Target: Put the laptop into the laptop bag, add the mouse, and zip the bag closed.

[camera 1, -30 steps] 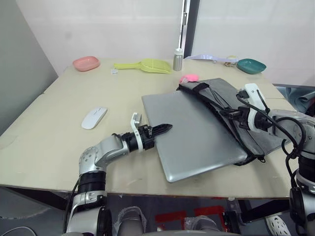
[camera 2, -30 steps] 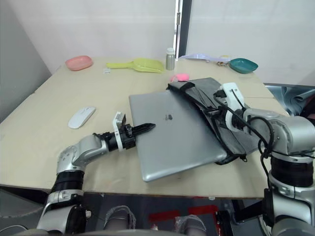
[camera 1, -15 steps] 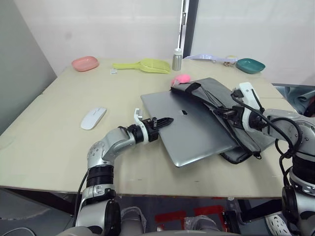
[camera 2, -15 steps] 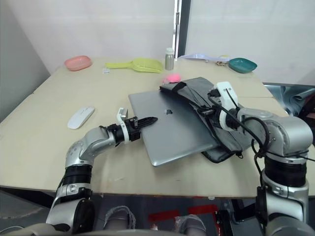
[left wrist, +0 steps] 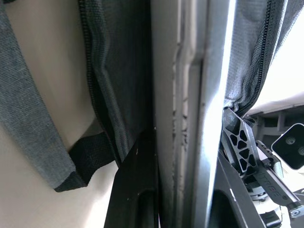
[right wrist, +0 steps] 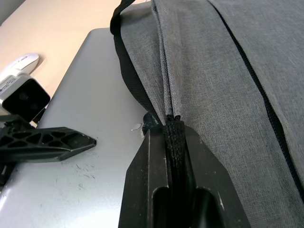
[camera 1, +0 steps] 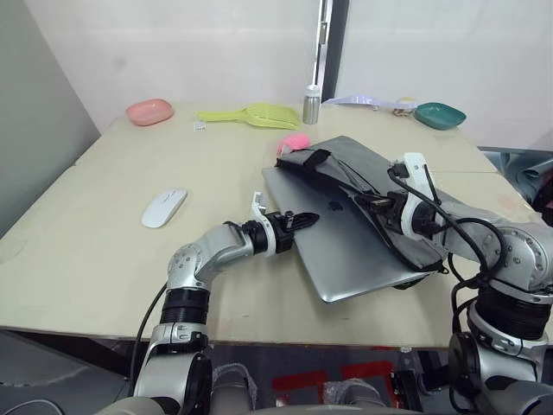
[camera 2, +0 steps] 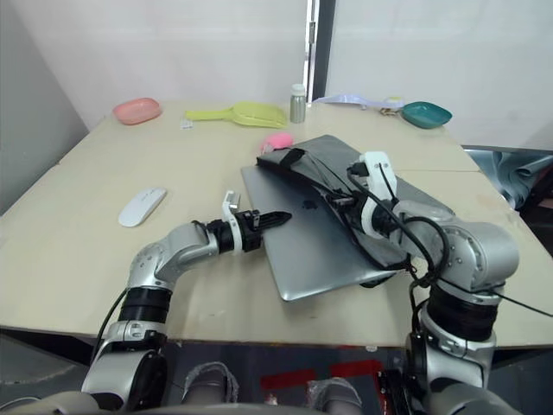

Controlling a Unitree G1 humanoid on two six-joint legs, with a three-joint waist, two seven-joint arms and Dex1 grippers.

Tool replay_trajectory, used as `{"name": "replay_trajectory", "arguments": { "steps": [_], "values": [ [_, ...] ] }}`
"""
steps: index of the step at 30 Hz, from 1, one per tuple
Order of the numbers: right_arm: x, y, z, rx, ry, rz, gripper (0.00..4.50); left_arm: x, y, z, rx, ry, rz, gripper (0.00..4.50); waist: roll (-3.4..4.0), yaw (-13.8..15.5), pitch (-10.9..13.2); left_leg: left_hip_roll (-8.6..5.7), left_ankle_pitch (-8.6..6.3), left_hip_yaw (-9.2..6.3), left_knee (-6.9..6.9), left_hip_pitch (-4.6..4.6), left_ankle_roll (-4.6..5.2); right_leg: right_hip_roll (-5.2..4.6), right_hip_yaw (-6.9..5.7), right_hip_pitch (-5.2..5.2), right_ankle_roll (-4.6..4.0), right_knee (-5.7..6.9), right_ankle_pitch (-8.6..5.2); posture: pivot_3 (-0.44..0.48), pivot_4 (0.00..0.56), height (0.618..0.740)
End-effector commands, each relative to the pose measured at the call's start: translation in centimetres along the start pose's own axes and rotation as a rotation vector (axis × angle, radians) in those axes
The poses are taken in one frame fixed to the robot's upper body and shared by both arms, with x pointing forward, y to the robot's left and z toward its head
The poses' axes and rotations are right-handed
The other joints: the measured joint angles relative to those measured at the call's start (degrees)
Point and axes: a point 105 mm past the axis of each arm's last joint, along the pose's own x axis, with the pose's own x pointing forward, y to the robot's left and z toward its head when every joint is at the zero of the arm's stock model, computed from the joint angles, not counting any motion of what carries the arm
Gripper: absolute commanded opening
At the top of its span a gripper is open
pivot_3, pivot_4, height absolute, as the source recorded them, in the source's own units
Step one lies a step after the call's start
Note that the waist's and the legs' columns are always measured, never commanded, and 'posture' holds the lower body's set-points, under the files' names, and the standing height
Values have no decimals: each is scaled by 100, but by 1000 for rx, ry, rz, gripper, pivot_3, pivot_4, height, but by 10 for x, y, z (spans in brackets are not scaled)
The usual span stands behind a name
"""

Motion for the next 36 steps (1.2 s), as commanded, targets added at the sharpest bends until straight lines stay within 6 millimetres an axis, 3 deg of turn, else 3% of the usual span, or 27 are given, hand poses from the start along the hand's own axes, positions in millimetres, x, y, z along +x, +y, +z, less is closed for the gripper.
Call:
{"name": "replay_trajectory", "arguments": {
  "steps": [1, 6, 12, 19, 27, 31, 36],
  "values": [
    [-5, 12, 7, -31, -59, 21, 36, 8, -37, -4, 100, 9, -136, 279, 1, -1, 0, 0, 0, 0, -1, 0, 0, 0, 0, 0, 1, -1, 0, 0, 150, 740],
    [-4, 14, -1, -12, -50, 17, 36, 5, -34, 10, 124, -70, -118, 279, 1, -16, 1, 0, 0, 0, -6, 0, 0, 0, -1, 0, 30, -6, 17, 0, 150, 740],
    [-9, 3, -4, -2, -37, -13, 36, -6, -46, 25, 101, -147, -172, 279, 1, -14, 1, 0, 0, 0, -7, 0, -1, 0, -1, 0, 30, -6, 17, 0, 150, 740],
    [-18, -11, 3, 1, -46, -39, 36, -24, -42, 33, 81, -194, -156, 279, 2, 7, 1, -1, -1, 0, -10, -2, -2, 0, -2, 0, 33, -15, 19, 0, 150, 740],
    [-11, 11, 14, 88, -140, 73, 36, -11, -33, 27, 59, -214, -132, 279, 3, -4, 1, -1, -1, 1, -11, -2, -2, 0, -1, 0, 33, -15, 19, 0, 150, 740],
    [-5, 23, 5, 145, -145, 98, 36, -8, -33, 33, 53, -236, -138, 279, 3, -20, 1, -1, -1, 1, -17, -1, -1, 0, -2, -2, 34, -17, 19, 0, 150, 740],
    [0, 21, -1, 315, -196, 57, 36, -7, -33, 33, 48, -242, -151, 279, 4, -17, 2, -1, -1, 2, -26, -3, -2, 0, -4, -4, 37, -28, 21, 0, 150, 740]
  ]
}}
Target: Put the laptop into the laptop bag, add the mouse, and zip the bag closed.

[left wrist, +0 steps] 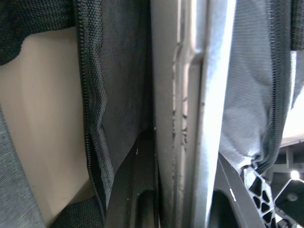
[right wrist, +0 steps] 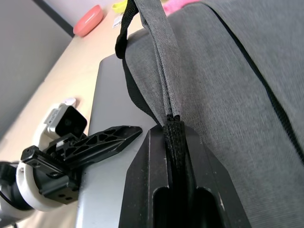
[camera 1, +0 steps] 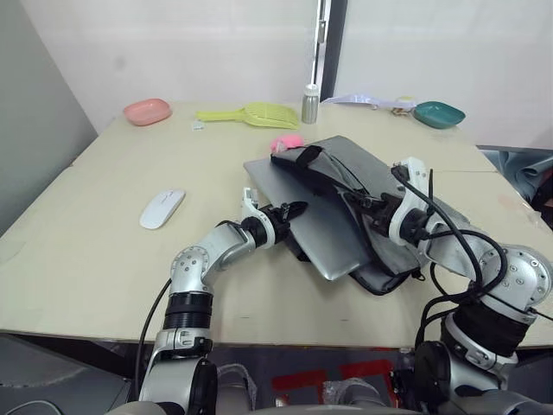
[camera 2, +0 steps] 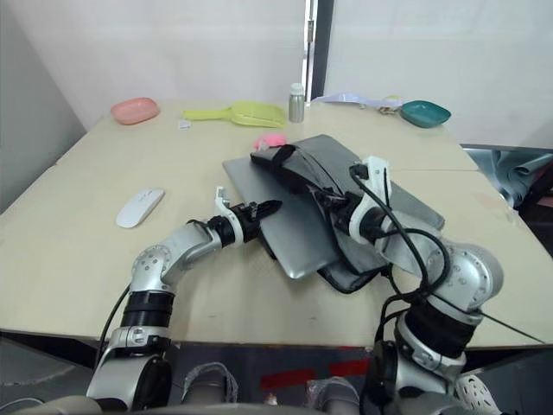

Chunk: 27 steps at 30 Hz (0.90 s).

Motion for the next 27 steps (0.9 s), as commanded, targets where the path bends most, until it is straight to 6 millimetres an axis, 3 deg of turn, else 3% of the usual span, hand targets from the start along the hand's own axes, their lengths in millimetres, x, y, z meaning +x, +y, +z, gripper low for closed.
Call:
{"name": "replay_trajectory", "arguments": {
  "steps": [1, 7, 17, 27],
  "values": [
    [-2, 5, 8, 119, -108, -14, 36, -1, -35, 9, 33, -38, -150, 279, 1, -3, 0, 0, 0, 0, -1, -3, 0, 0, 0, -2, 2, -2, 1, 0, 150, 740],
    [2, 12, 0, 207, -113, -19, 36, 1, -37, 7, 48, -39, -149, 279, 2, -7, 0, -1, 1, 4, -8, -13, -2, 0, 1, -18, 7, -7, 3, 0, 150, 740],
    [2, 24, 6, 232, -109, 39, 36, 15, -44, -6, 83, -11, -134, 279, 2, -3, 0, -1, 1, 5, -15, -16, -3, 0, 1, -23, 11, -12, 5, 0, 150, 740],
    [-9, 25, 7, 247, -10, 31, 36, 18, -46, -18, 118, 75, -135, 279, 2, -1, 0, -5, 1, 4, -16, -25, -2, -3, 1, -25, 22, -24, 10, 0, 150, 740]
  ]
}}
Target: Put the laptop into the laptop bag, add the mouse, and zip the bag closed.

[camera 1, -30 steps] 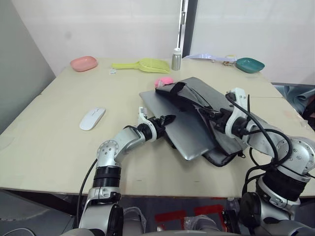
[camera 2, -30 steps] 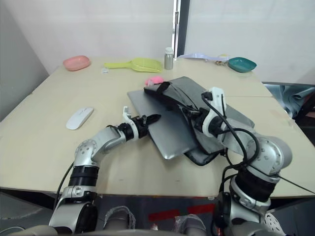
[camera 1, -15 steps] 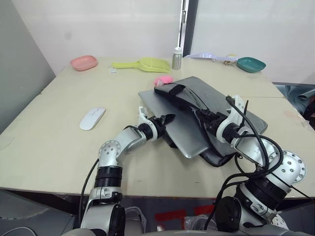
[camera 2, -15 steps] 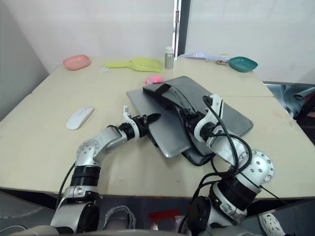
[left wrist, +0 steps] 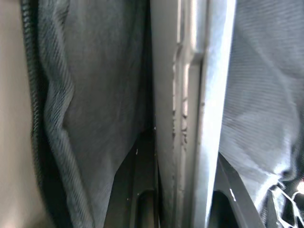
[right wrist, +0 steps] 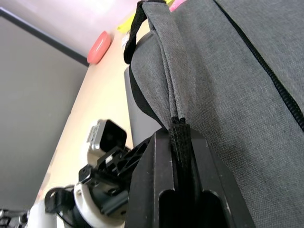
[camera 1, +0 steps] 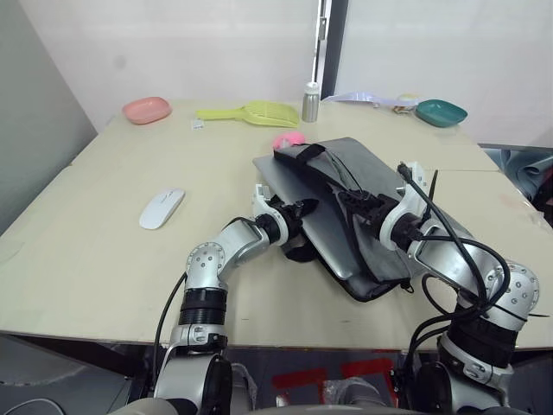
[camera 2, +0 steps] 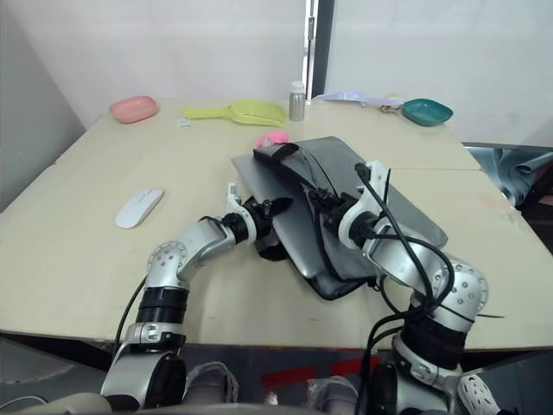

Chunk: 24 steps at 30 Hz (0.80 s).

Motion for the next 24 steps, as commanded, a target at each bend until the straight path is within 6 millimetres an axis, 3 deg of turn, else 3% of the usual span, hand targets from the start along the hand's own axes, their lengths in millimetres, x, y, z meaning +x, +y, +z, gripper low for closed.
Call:
{"name": "replay_trajectory", "arguments": {
  "steps": [1, 9, 24],
  "values": [
    [-5, 11, 8, 30, -7, 44, 36, 1, -37, -3, 80, 54, -135, 279, 0, -2, 0, 0, 0, 0, 1, 0, 0, 0, 0, 0, 0, 1, 0, 0, 150, 740],
    [-7, 12, 8, 26, 25, 40, 36, 2, -32, -21, 58, 145, -136, 279, 0, 1, 0, 0, 0, 0, 10, -5, 1, 0, 1, 0, 5, 2, 2, 0, 150, 740],
    [-7, 15, 8, 19, 22, 54, 36, 16, -37, -11, 54, 89, -143, 279, -1, 1, 0, -1, -1, -2, 15, -10, 4, -1, 0, 0, 6, 1, 3, 0, 150, 740]
  ]
}}
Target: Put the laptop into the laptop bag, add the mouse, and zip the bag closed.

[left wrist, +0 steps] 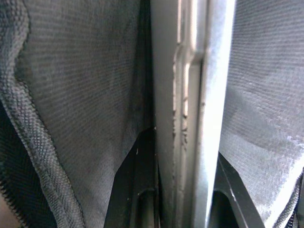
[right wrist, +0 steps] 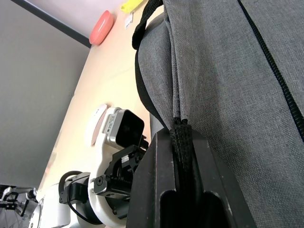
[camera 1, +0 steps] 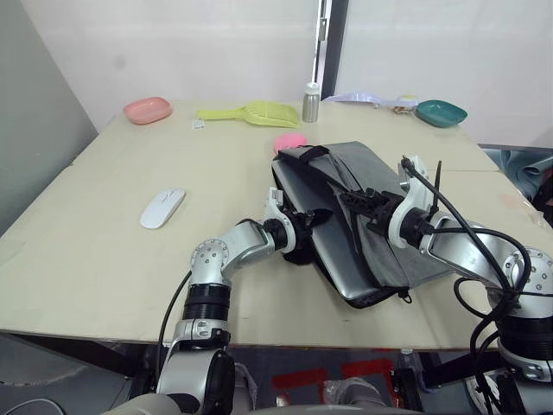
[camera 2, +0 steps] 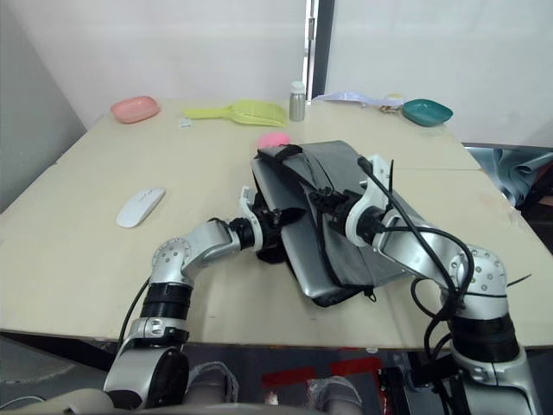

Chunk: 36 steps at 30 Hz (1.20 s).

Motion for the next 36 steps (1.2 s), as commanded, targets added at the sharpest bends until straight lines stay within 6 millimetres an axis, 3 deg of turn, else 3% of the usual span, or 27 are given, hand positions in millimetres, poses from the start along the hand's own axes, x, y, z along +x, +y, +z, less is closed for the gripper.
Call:
{"name": "replay_trajectory", "arguments": {
  "steps": [1, 8, 28, 36],
  "values": [
    [-5, 12, 5, 9, -38, 50, 36, 7, -38, 10, 46, -41, -148, 279, 0, 3, 0, 0, 0, 0, 0, -1, 0, 0, 0, 0, 0, 0, 0, 0, 150, 740],
    [-6, 13, 5, 4, -42, 61, 36, 13, -35, 15, 52, -47, -141, 279, 0, 0, 0, 0, 0, 0, 0, -4, 2, 0, 0, -2, 1, -2, 1, 0, 150, 740],
    [-3, 16, 3, 9, -33, 76, 36, 40, -48, 4, 106, -10, -172, 279, 0, 5, 0, -1, 0, -6, 10, -24, 10, -1, -3, -11, 1, -3, 3, 0, 150, 740],
    [-2, 19, 1, 12, -26, 86, 36, 54, -43, -5, 101, 18, -133, 279, 0, 3, 0, -1, -1, -8, 15, -30, 12, -1, -3, -14, 2, -3, 5, 0, 150, 740]
  ]
}}
